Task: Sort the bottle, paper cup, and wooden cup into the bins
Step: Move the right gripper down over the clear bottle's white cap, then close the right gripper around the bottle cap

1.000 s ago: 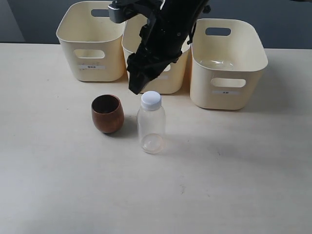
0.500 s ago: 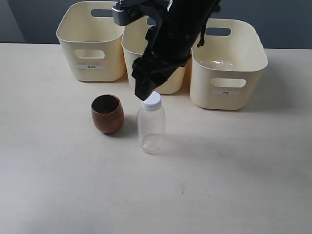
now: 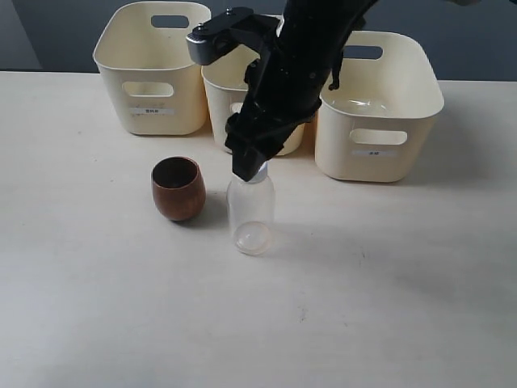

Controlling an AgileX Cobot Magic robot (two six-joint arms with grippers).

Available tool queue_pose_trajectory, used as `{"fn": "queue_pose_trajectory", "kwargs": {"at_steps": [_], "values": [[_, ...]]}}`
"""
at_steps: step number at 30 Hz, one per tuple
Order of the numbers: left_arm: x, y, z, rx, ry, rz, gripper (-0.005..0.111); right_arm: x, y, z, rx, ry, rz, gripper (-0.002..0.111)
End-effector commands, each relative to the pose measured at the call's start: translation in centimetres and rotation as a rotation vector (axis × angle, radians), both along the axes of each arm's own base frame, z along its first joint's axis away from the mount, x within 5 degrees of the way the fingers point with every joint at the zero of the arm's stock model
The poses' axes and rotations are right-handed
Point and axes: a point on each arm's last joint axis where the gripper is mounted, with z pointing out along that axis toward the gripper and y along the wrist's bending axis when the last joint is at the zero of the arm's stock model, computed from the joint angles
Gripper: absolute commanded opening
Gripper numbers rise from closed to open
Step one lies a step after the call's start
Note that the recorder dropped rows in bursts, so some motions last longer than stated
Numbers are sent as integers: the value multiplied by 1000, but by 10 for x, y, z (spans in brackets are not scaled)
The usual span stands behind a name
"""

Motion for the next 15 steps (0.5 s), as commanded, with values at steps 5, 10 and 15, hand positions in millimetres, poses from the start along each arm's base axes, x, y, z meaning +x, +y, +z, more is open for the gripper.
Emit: {"fn": "queue_pose_trajectory", "kwargs": {"at_steps": [5,10,15], "values": [[0,0,0,-2,-10,1,0,0,2,-3,17,18,6,76],[0,0,0,-2,-10,1,0,1,3,-3,19,7,4,78],[0,0,0,-2,-10,1,0,5,4,-2,39,-36,-10,78]]}}
